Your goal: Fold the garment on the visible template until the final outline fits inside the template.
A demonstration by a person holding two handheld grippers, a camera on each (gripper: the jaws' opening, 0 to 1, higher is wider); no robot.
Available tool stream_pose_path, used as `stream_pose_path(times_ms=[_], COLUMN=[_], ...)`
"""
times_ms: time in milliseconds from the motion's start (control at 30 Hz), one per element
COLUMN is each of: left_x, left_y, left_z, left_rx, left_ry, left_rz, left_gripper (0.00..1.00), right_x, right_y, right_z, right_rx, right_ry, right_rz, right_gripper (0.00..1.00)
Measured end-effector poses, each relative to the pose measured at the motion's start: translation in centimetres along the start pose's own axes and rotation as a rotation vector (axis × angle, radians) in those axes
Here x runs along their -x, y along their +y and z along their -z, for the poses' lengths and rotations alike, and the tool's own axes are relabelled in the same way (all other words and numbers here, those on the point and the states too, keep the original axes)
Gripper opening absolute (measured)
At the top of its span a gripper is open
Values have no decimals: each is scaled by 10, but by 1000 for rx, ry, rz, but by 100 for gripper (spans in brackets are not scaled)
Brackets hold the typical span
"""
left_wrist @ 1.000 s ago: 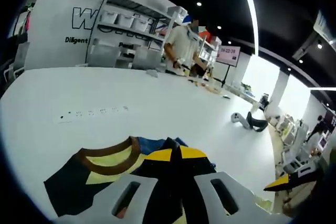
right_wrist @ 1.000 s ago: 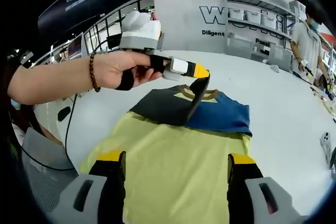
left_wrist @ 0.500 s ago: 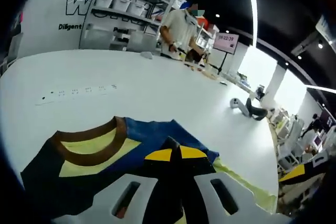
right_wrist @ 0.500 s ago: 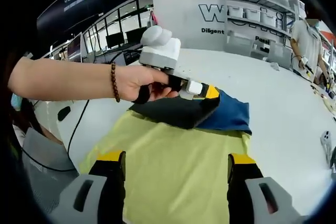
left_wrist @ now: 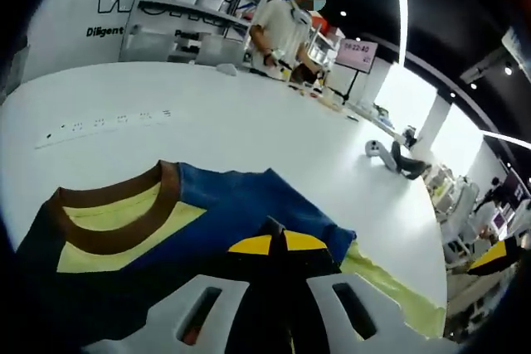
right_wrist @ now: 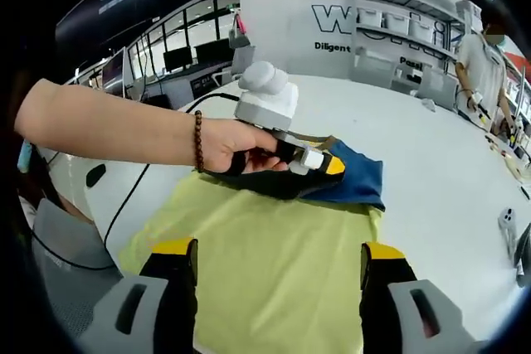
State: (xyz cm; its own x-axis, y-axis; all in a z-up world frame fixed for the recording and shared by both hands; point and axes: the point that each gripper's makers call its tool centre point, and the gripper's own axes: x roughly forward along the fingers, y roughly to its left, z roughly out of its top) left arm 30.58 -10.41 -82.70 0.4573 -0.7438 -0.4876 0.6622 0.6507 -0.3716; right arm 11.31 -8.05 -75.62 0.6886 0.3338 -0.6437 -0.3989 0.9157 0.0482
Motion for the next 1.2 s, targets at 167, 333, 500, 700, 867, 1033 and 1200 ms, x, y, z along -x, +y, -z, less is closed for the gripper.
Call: stream_pose_path(times_ms=[167, 333, 500, 700, 867, 1033, 1200], left_x=[-6, -9, -12, -9, 4, 23, 31], left_y=[4, 6, 3, -3, -3, 2, 5], left_z=[4, 9, 9, 8, 4, -4, -3], left_rx=[-6, -16, -59, -117, -127, -86, -74], left_ry=[10, 23, 43, 55, 56, 44, 50], left_rz=[-8, -12, -3, 4, 38, 61, 63], left_gripper=[4, 4, 4, 2, 10, 23, 27], right_x=[3, 3, 4, 5, 5, 6, 7], right_y=[-3, -3, -1, -2, -3, -1, -1], right_z=[0, 4, 3, 2, 3, 2, 2], right_rx=[-4, -14, -10, -12, -18, -20, -21], right_ry=[4, 19, 17, 14, 14, 8, 6], right_rz=[10, 15, 11, 19, 23, 19, 19], right_gripper=[79, 78, 78, 78, 79, 78, 78])
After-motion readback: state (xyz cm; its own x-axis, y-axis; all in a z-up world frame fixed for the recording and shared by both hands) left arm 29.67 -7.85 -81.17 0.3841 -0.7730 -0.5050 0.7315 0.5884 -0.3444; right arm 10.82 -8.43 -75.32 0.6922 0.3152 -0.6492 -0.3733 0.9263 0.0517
